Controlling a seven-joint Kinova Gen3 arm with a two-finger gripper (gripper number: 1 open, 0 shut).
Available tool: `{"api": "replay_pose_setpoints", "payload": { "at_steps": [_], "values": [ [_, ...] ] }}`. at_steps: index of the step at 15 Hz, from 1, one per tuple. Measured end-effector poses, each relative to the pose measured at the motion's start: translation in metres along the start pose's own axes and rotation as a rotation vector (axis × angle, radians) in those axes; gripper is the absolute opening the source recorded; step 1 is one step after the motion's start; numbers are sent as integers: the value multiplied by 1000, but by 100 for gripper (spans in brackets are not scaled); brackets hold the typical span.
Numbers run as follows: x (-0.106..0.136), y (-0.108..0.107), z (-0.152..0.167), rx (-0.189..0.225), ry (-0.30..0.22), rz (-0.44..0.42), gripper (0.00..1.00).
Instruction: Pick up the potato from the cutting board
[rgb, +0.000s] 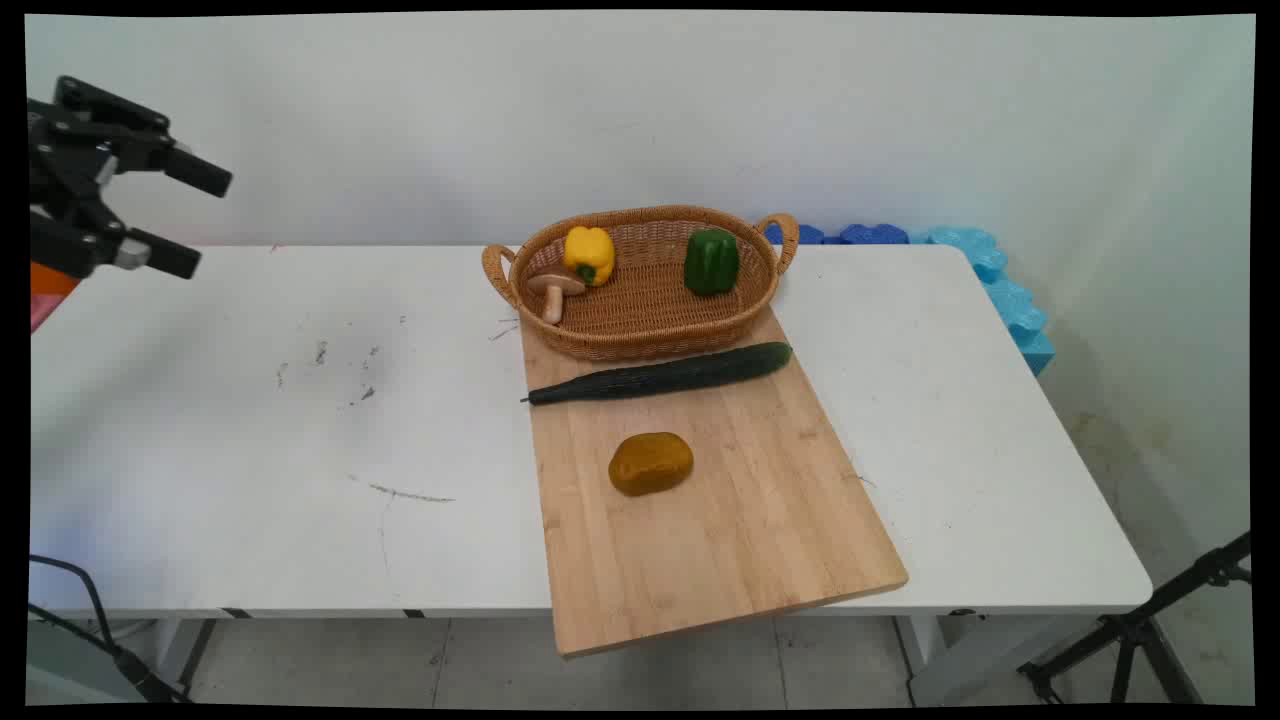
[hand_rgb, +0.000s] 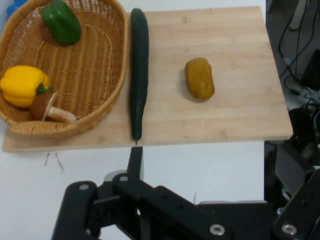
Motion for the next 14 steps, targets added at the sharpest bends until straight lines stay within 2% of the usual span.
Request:
{"api": "replay_pose_setpoints", "payload": {
  "at_steps": [6, 14],
  "values": [
    [29, 7, 48, -16, 10, -42, 100],
    [74, -5, 153, -44, -31, -91, 100]
  ]
}}
